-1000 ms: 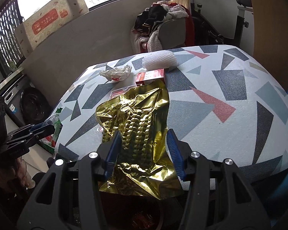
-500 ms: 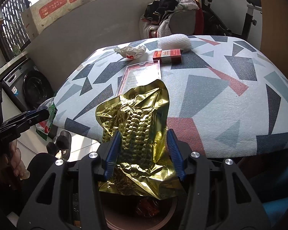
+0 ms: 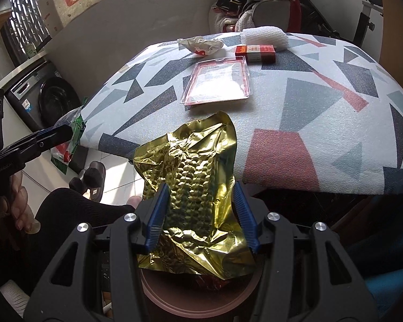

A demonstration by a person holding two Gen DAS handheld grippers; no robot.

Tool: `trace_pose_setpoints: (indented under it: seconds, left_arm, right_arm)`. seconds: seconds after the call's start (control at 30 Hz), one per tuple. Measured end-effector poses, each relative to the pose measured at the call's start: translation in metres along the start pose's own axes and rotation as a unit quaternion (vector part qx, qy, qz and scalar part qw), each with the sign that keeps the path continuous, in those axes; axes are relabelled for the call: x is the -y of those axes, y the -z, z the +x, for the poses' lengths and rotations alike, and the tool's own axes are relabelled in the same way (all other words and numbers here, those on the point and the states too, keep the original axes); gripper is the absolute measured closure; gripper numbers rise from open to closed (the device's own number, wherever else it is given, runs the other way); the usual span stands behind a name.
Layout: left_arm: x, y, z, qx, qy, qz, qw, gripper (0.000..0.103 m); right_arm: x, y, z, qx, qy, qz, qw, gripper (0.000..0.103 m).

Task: Collect trash
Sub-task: 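Drop the gold bag into the bin with the right while the left drops the plastic packet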

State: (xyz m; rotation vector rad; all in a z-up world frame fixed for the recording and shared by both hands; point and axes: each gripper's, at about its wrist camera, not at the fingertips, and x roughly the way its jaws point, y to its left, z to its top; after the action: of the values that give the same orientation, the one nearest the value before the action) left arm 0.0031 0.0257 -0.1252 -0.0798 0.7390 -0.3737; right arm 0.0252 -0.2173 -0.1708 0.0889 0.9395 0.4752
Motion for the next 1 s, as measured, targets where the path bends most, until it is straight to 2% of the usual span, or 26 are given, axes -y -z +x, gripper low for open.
trace_pose_setpoints:
  seconds: [0.27, 0.33, 0.4, 0.47, 0.63, 0.67, 0.73, 0.77, 1.0]
  left_arm:
    - [0.003, 0.001, 0.002, 0.0, 0.002, 0.003, 1.0, 0.077]
    - [0.003, 0.001, 0.002, 0.0, 0.001, 0.004, 1.0, 0.077]
    - [0.004, 0.002, 0.004, -0.002, 0.002, 0.004, 1.0, 0.077]
    - [0.005, 0.003, 0.006, -0.006, 0.003, 0.008, 0.9999, 0.077]
    - [0.013, 0.011, 0.013, -0.014, 0.011, 0.034, 0.9993, 0.076]
    - [0.012, 0.013, 0.015, -0.012, 0.026, 0.031, 0.9991, 0.076]
    - [0.011, 0.016, 0.017, 0.0, 0.057, 0.023, 0.9981, 0.076]
    - [0.013, 0.017, 0.019, 0.004, 0.061, 0.028, 0.9977, 0.076]
    - [0.023, 0.035, 0.04, -0.021, 0.054, 0.064, 0.9962, 0.076]
  right_arm:
    - [0.0, 0.008, 0.007, -0.021, -0.002, 0.002, 1.0, 0.048]
    - [0.0, 0.008, 0.009, -0.025, -0.008, 0.002, 1.0, 0.044]
    - [0.0, 0.007, 0.01, -0.027, -0.007, 0.0, 1.0, 0.029]
    - [0.001, 0.005, 0.01, -0.024, -0.003, -0.006, 1.0, 0.027]
    - [0.011, -0.003, 0.007, 0.003, 0.002, -0.038, 0.999, 0.02]
    - [0.014, -0.004, 0.008, 0.008, 0.015, -0.046, 0.999, 0.014]
    - [0.02, -0.006, 0.007, 0.021, 0.034, -0.064, 0.997, 0.013]
    - [0.023, -0.007, 0.007, 0.027, 0.041, -0.066, 0.997, 0.01]
    - [0.048, -0.007, 0.004, 0.045, 0.04, -0.01, 0.998, 0.008]
